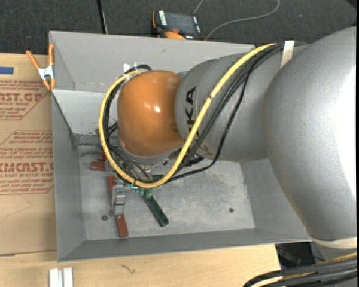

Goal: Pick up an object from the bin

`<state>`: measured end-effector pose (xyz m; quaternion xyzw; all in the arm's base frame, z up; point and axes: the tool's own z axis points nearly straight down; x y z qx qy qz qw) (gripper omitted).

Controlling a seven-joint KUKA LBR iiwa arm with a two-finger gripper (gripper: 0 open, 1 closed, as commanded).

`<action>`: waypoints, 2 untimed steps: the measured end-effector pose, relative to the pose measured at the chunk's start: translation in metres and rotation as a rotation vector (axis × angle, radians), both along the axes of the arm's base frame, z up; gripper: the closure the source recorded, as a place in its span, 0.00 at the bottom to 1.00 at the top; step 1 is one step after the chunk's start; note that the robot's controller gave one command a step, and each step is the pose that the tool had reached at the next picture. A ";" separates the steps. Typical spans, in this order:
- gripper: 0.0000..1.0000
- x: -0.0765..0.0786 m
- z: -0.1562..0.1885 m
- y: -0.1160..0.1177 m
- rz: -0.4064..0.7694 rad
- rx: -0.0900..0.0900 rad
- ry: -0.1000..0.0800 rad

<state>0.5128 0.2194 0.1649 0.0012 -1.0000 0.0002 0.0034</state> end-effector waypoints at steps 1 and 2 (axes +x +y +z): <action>0.00 0.009 -0.089 -0.067 0.235 0.001 -0.004; 0.00 -0.004 -0.074 -0.165 0.268 -0.002 -0.005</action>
Offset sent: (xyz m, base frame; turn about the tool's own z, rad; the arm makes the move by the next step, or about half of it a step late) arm 0.0097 -0.0657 -0.0861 -0.2366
